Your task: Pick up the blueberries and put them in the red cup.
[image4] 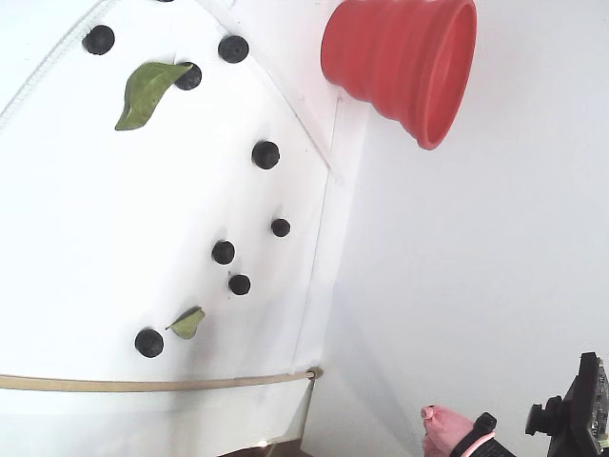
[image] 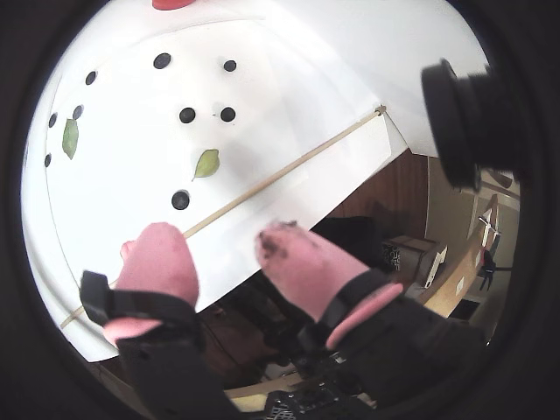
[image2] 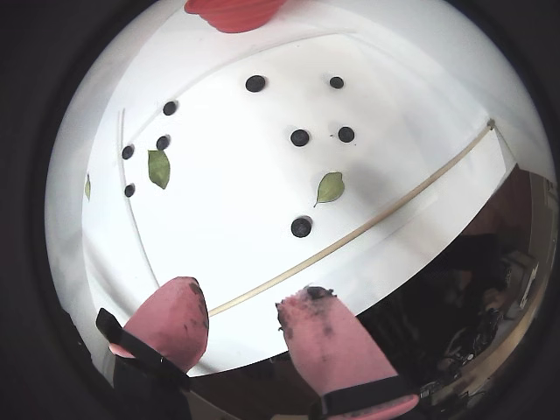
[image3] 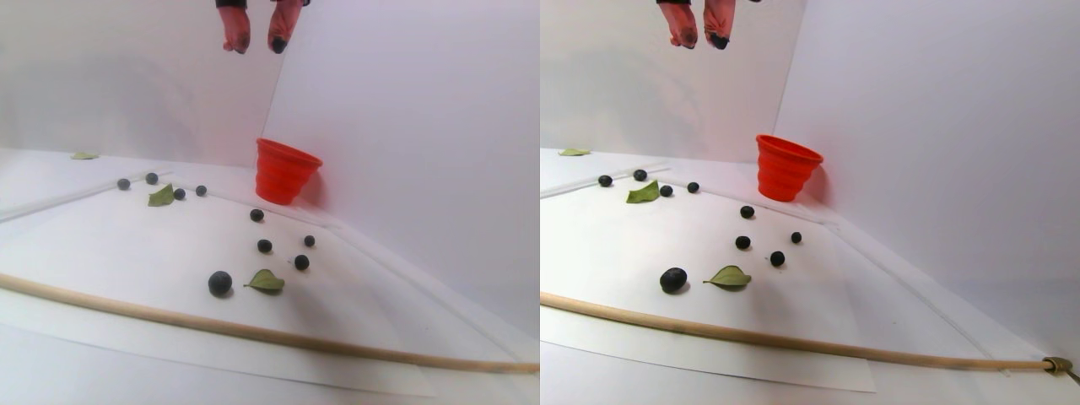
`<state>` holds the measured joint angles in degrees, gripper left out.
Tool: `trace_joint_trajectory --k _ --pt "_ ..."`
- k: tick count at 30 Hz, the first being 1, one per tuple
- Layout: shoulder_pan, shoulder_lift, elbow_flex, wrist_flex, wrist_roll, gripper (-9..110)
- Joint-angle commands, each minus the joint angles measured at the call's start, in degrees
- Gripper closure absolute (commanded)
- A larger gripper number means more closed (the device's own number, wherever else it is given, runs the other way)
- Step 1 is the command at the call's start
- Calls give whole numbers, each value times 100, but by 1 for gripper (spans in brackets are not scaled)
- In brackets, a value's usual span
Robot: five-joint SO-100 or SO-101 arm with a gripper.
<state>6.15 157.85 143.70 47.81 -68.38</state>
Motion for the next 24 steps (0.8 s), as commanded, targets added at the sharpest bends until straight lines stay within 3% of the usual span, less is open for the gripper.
trace_joint_trajectory --k 1,24 --pt "202 -35 -79 -325 88 85" --pt "545 -1222 149 -2065 343 84"
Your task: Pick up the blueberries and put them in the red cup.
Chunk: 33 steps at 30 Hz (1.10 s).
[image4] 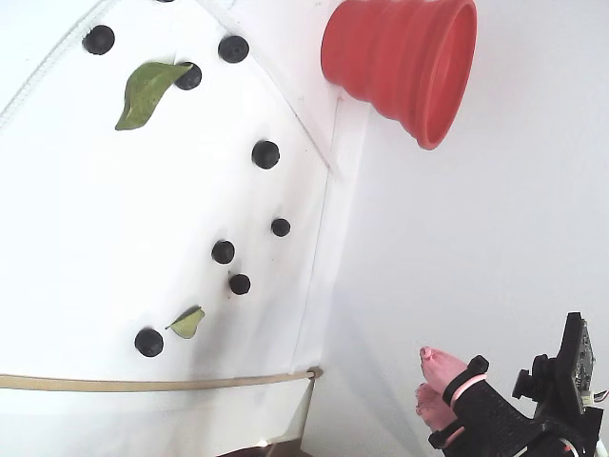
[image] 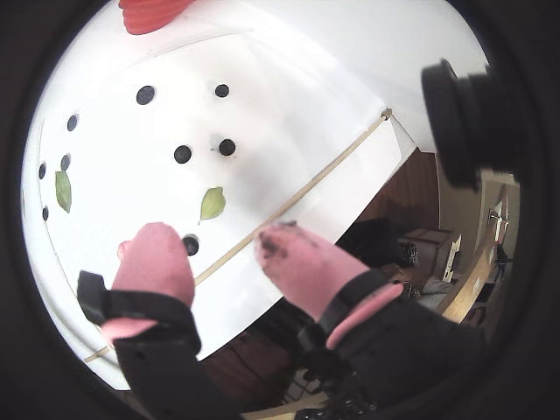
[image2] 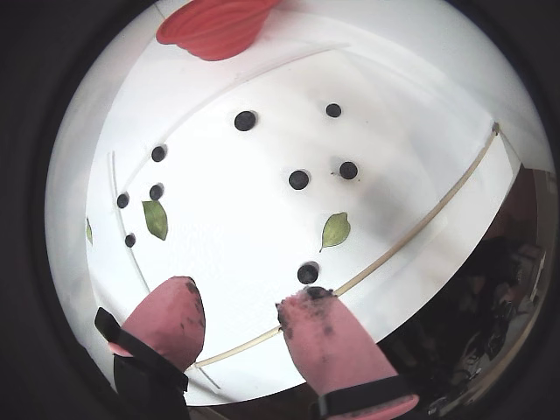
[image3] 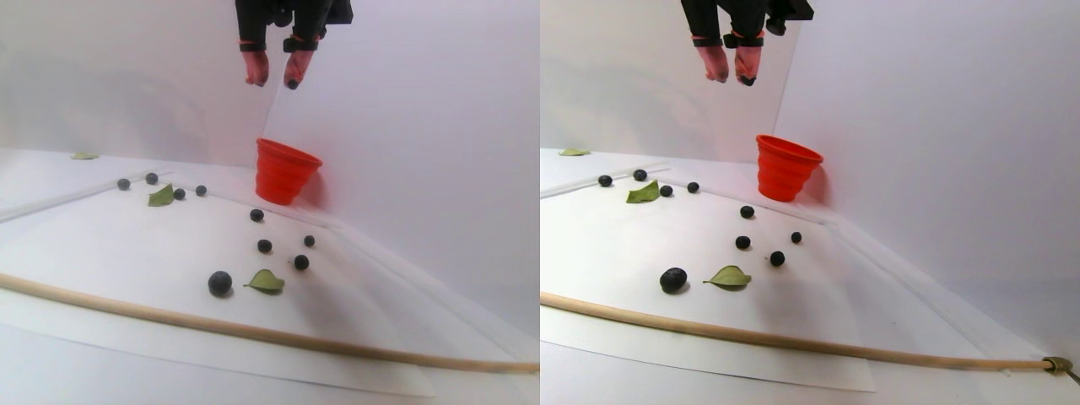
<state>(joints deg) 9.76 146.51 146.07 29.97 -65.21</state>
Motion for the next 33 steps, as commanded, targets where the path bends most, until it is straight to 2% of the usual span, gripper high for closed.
trace_joint_trajectory --k 1,33 --pt "193 -176 -105 -334 26 84" --pt "316 -2593 -308 -2285 -26 84"
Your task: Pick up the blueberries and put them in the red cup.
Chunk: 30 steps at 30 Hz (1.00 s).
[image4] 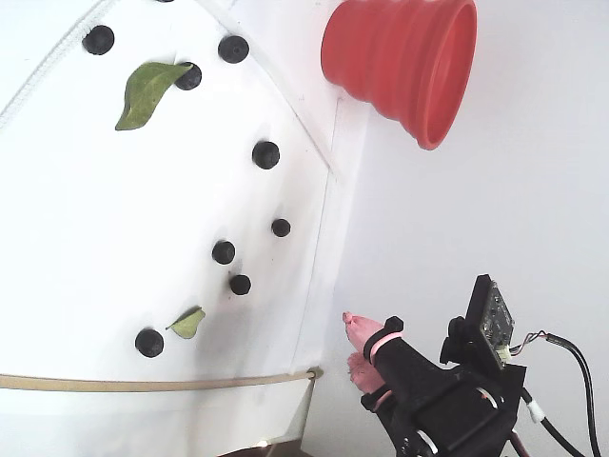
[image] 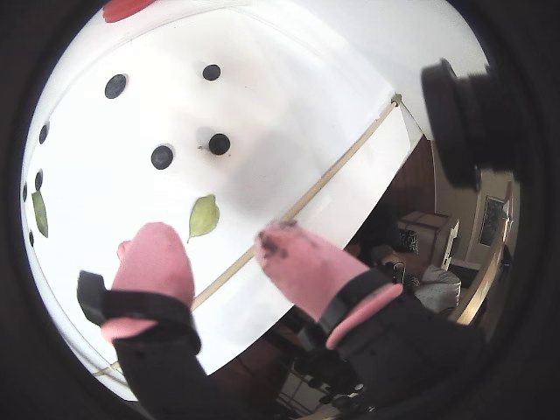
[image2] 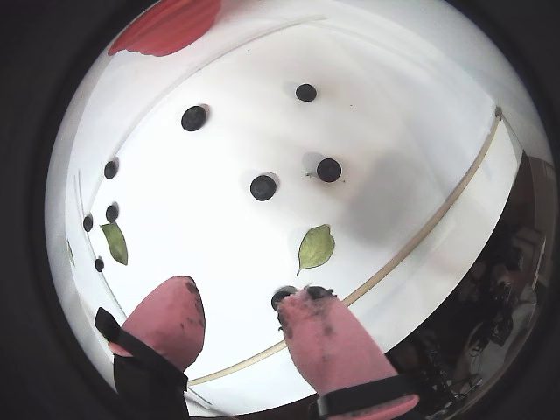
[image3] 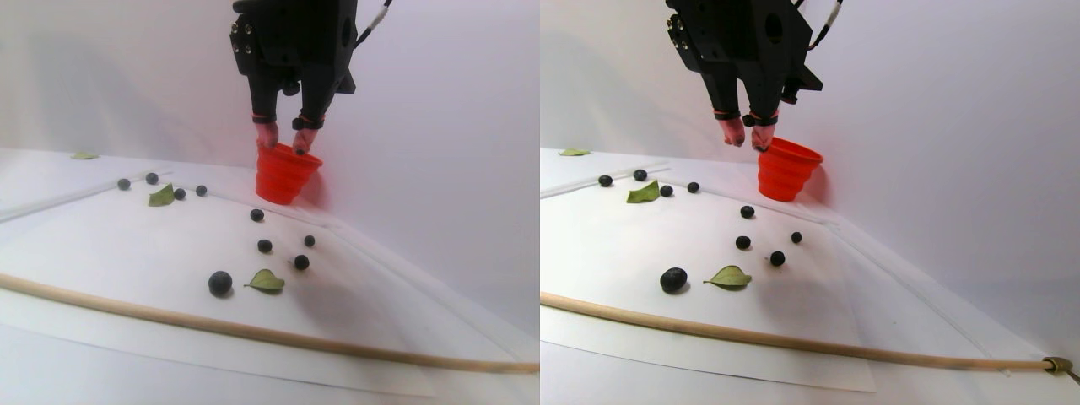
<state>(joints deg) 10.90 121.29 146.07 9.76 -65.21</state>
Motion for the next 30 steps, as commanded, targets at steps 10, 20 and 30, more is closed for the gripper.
trace_joint_trajectory --k 10,20,30 --pt "264 -738 -378 -905 -35 84" --pt "220 -1450 -589 -1433 -18 84" --pt "123 -1969 -703 -1898 -26 83"
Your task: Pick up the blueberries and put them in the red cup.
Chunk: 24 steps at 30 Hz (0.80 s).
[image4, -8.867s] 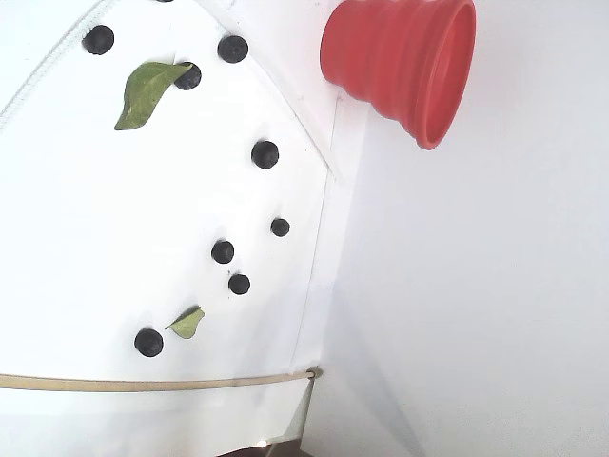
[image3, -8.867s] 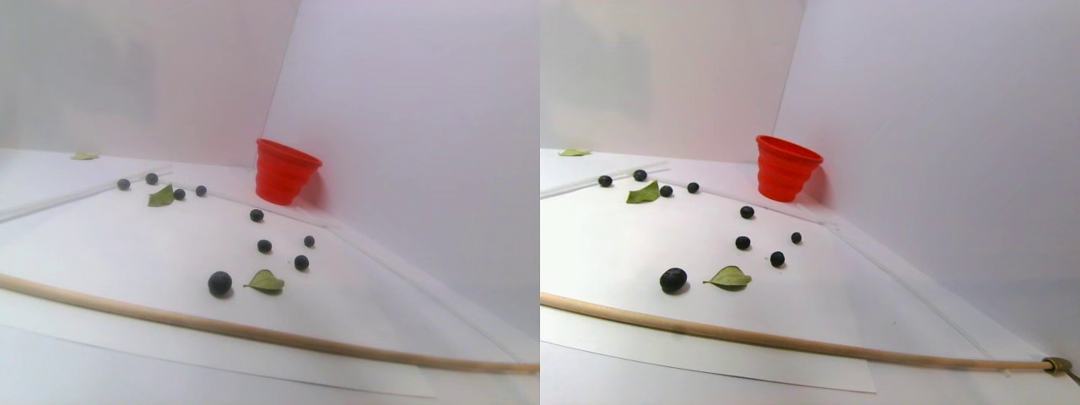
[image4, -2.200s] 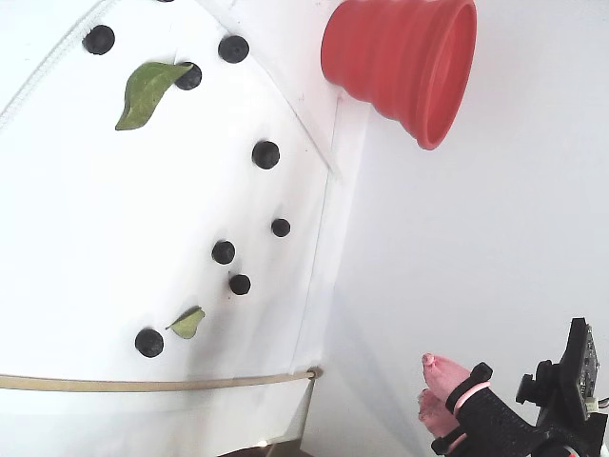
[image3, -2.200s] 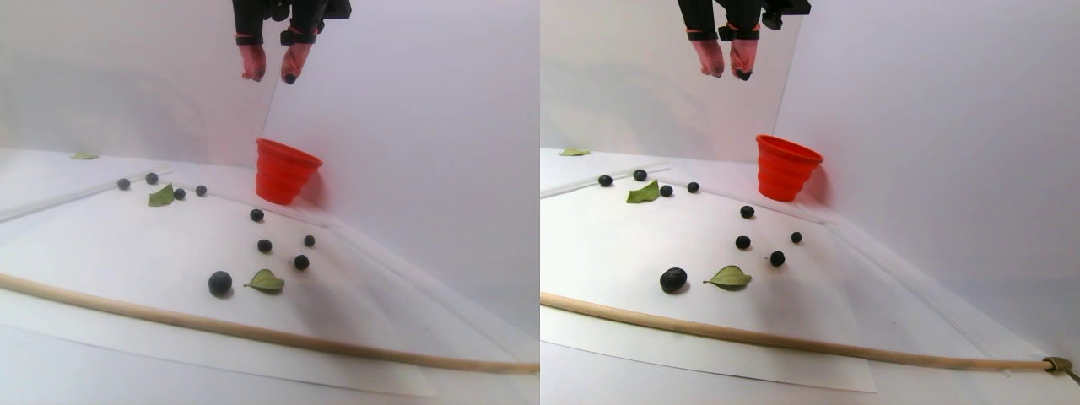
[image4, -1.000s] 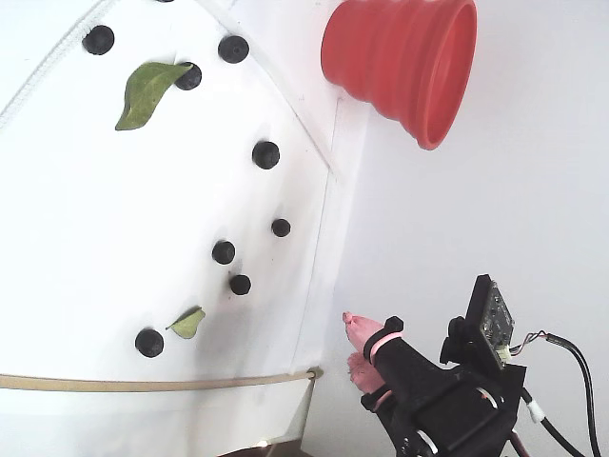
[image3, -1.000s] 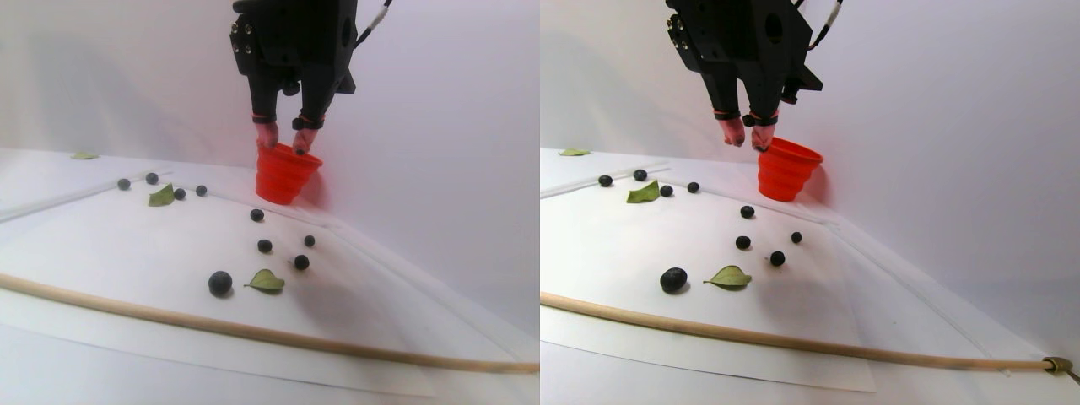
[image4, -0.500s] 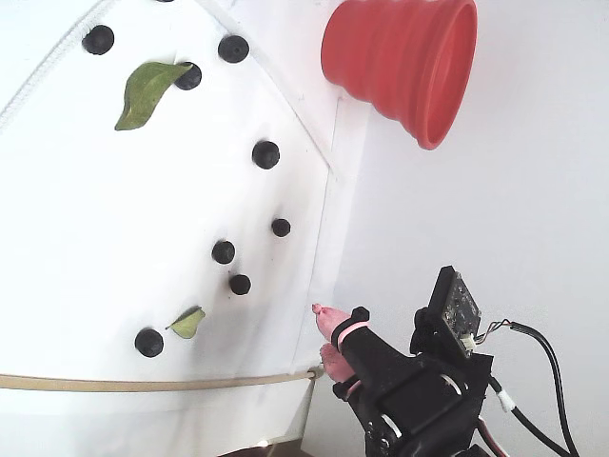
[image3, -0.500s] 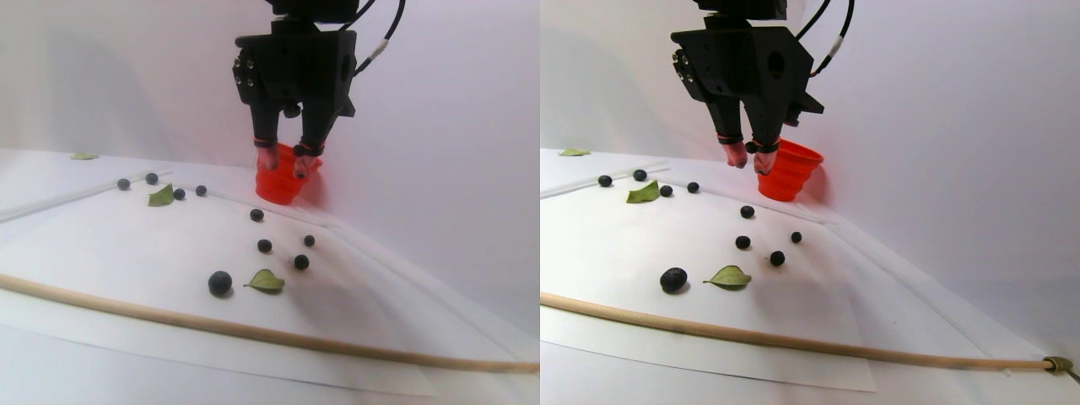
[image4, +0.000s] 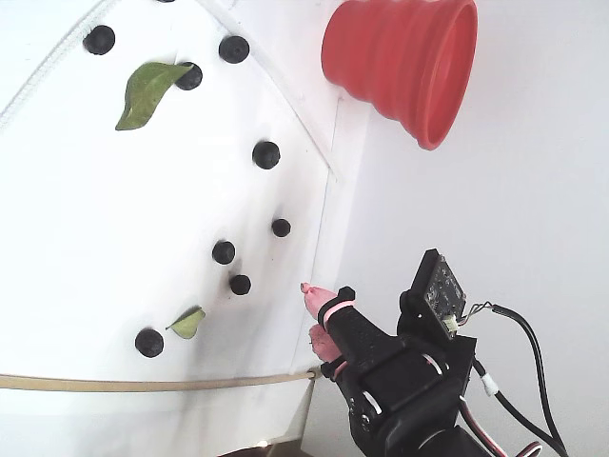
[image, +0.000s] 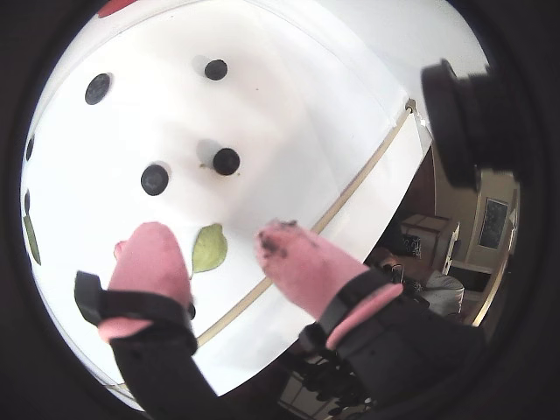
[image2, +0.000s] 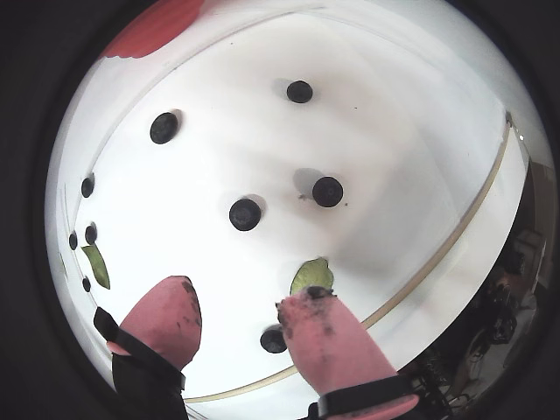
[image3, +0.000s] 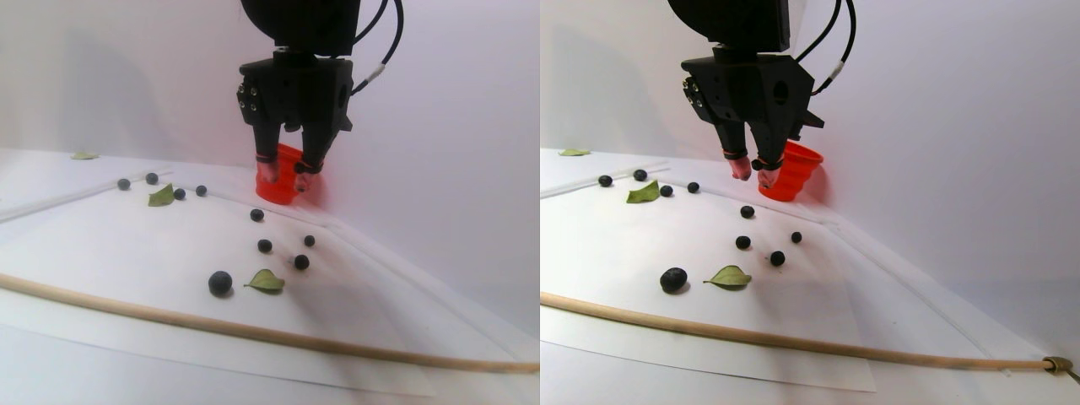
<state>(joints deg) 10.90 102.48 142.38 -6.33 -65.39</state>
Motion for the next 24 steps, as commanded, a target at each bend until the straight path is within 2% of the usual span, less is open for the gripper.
trace_joint_trajectory --k 1,24 --pt "114 -149 -360 -325 -9 83" --pt "-114 -1600 -853 -1151 325 81"
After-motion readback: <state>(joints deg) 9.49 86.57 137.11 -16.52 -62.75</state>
